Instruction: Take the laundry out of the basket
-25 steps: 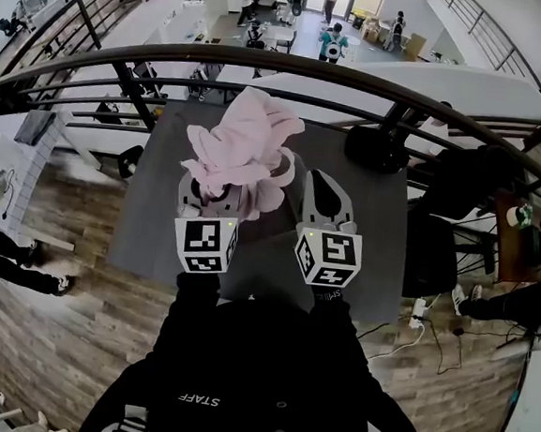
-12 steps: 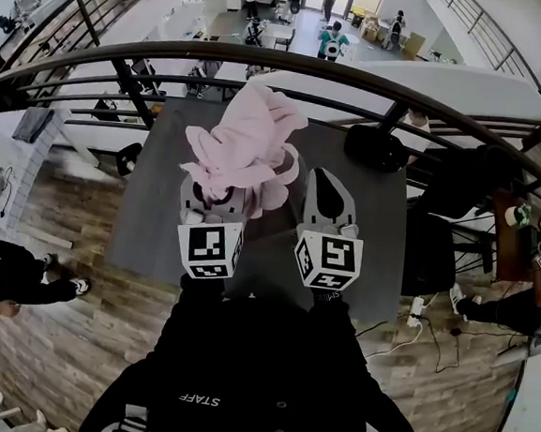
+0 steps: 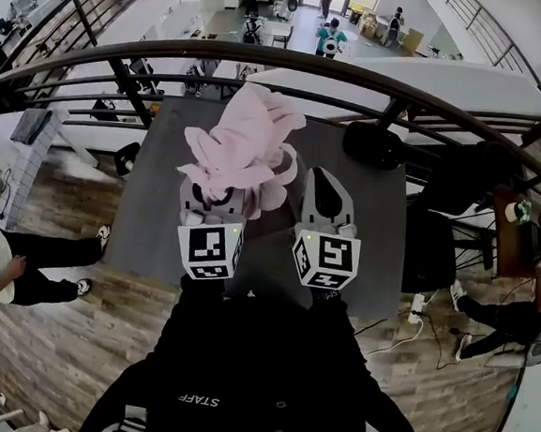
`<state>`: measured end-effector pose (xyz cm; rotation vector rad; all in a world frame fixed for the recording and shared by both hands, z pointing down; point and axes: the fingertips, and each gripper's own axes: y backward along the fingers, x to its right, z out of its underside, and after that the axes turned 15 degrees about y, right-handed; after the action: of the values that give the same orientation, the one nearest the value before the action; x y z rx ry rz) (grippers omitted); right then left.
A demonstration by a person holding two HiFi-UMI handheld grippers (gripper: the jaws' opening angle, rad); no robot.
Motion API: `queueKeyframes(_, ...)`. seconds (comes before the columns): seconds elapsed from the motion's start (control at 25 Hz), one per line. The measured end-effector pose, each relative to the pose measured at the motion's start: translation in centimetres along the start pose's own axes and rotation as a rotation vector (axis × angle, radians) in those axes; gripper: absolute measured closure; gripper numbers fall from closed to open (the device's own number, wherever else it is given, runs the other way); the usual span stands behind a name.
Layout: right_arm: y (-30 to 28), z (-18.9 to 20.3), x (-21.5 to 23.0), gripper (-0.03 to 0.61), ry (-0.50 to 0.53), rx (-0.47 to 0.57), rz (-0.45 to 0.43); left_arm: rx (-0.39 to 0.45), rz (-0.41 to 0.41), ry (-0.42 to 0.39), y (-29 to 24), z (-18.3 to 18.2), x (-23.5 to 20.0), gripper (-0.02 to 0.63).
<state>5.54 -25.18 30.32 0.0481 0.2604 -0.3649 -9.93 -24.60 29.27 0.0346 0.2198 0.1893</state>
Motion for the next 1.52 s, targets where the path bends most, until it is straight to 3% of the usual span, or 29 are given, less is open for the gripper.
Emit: queueKeyframes(1.52,0.30,-0.13,-0.57,0.561,0.023,0.007,0.002,-0.001,0.012,-0.018,0.23,-0.40,0.16,0.422)
